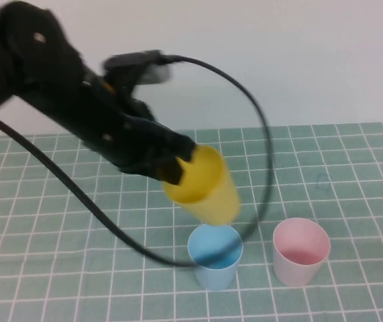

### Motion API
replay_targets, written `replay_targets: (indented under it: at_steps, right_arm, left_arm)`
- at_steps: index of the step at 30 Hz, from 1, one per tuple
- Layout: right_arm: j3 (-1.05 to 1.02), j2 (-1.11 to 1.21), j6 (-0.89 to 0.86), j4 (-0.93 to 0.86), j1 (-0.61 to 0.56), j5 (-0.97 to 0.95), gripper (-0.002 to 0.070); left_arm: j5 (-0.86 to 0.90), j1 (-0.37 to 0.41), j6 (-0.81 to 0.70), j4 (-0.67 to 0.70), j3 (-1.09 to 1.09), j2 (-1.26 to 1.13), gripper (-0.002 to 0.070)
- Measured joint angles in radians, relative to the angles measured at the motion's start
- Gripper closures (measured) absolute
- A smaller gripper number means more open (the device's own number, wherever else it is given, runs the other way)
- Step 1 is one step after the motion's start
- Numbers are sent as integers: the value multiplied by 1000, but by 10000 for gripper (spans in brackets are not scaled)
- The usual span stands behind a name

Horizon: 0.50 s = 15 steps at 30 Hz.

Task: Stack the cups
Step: Place the yellow cup on the blue cup

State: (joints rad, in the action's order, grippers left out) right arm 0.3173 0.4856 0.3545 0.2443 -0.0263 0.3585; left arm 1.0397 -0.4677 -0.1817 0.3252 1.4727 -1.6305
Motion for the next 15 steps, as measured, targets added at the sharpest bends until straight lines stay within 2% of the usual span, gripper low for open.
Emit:
replay_targets:
  at_steps: [2, 6, 9, 15]
  right_arm:
    - [-2, 0, 0, 5, 0, 0, 678]
    - [-2, 0, 0, 9, 0, 0, 678]
    - [-2, 0, 0, 13, 0, 0, 678]
    - [-2, 0, 0, 15, 0, 0, 678]
  left_arm:
    - [-23, -49, -17, -20, 0, -3, 661]
    - [-52, -131, 8, -144, 0, -31, 662]
    - [-52, -146, 44, -194, 0, -58, 662]
    - [-51, -148, 48, -200, 0, -97, 662]
